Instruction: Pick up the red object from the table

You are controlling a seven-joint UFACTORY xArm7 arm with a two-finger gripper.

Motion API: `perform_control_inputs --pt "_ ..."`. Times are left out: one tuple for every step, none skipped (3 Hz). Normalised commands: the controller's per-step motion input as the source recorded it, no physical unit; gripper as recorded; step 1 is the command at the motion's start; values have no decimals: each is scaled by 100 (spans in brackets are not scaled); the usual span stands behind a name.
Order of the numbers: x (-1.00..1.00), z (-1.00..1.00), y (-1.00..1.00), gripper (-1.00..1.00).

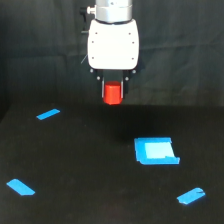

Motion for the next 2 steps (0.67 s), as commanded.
perform_control_inputs --pt "12 8 -1 -99" --pt "-2 9 -10 -100"
